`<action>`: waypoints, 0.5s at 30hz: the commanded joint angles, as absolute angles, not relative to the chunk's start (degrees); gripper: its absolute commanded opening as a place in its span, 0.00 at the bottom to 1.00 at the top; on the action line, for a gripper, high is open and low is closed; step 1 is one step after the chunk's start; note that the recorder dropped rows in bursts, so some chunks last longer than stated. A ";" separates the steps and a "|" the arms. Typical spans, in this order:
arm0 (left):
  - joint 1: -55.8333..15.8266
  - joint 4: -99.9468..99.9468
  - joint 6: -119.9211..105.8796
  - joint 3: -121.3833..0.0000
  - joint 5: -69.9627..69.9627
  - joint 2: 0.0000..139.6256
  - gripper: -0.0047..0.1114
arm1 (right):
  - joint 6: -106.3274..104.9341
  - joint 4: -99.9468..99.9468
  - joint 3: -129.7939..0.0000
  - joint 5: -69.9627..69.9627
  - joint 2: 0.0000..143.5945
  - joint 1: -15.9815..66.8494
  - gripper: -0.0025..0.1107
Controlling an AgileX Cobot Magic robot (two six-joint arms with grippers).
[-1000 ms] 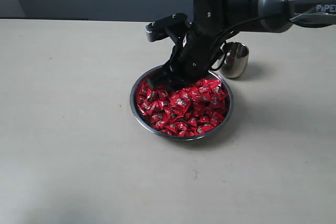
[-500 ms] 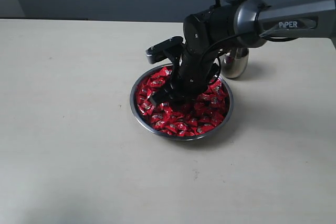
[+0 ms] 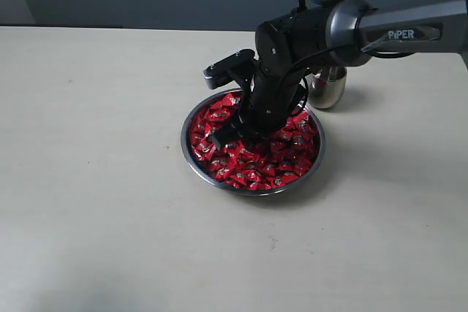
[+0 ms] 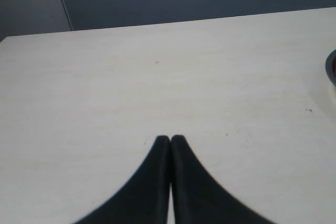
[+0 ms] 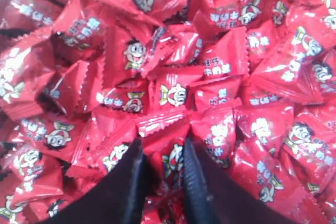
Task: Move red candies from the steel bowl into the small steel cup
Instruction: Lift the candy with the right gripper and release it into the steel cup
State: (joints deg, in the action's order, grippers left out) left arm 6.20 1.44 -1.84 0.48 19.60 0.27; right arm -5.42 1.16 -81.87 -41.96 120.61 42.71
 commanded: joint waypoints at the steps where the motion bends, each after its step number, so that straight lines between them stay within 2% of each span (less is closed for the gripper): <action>1: 6.18 1.55 -1.68 0.00 19.14 0.00 0.04 | -5.80 0.50 -82.60 -43.47 119.65 42.79 0.01; 10: 6.18 1.55 -1.68 0.00 19.14 0.00 0.04 | -3.17 -5.48 -82.60 -44.27 108.75 41.38 0.01; 13: 6.18 1.55 -1.68 0.00 19.14 0.00 0.04 | 2.27 -11.55 -83.39 -43.85 105.18 34.76 0.01; 15: 6.18 1.55 -1.68 0.00 19.14 0.00 0.04 | 2.28 -8.75 -86.50 -44.88 104.83 29.39 0.01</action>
State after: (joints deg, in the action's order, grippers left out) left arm 6.20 1.44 -1.84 0.48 19.60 0.27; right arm 1.41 -9.52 -84.08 -44.21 105.74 33.83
